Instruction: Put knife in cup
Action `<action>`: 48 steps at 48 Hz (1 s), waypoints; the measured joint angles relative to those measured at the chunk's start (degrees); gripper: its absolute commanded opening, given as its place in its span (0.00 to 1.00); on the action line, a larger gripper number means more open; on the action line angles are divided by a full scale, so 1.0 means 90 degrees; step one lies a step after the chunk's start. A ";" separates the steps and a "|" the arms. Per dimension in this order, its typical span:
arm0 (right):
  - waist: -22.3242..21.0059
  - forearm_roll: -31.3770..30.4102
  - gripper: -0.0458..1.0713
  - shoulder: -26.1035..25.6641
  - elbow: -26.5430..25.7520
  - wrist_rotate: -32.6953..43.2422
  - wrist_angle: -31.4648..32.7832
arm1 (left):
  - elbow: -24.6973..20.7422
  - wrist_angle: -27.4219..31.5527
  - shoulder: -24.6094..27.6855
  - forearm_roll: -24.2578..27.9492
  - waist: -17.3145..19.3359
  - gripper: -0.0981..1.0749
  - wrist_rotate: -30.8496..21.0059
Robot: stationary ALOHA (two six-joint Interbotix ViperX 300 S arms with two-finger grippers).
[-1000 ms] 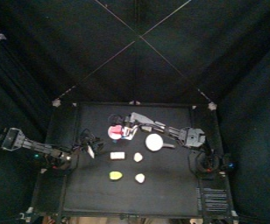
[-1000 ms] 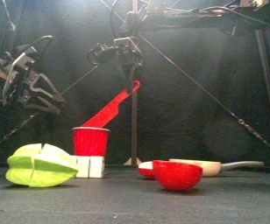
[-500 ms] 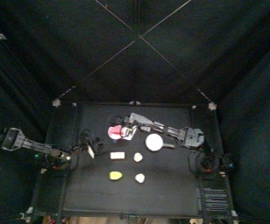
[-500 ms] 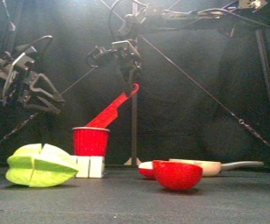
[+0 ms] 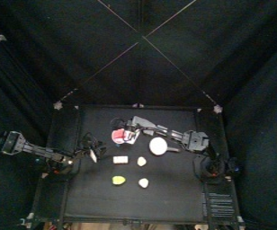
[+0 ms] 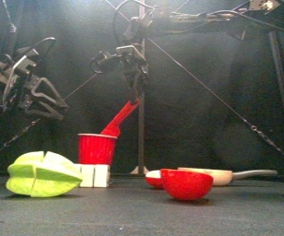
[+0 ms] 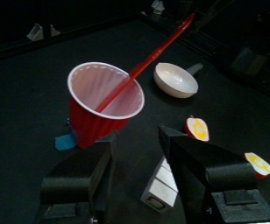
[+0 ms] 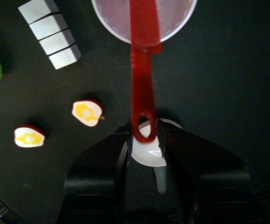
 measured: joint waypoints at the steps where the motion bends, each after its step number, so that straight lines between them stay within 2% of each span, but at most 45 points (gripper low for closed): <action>1: 0.0000 0.0000 0.66 0.0010 -0.0010 0.0000 -0.0010 | 0.0000 -0.0010 0.0000 0.0000 0.0000 0.76 0.0010; 18: 0.0000 -0.0020 0.67 0.0029 -0.0420 0.0010 -0.0010 | 0.0010 0.0000 0.0000 0.0000 0.0000 0.76 0.0010; 31: 0.0010 -0.0029 0.67 -0.0039 -0.0381 0.0049 0.0020 | 0.0010 -0.0010 0.0000 0.0000 0.0000 0.76 0.0010; 38: 0.0010 -0.0088 0.67 -0.0293 0.0000 0.0068 0.0059 | 0.0010 0.0000 0.0000 0.0000 0.0000 0.76 0.0000; 48: 0.0020 -0.0264 0.67 -0.1045 0.1221 0.0088 0.0098 | 0.0000 0.0000 0.0000 0.0000 0.0000 0.76 0.0000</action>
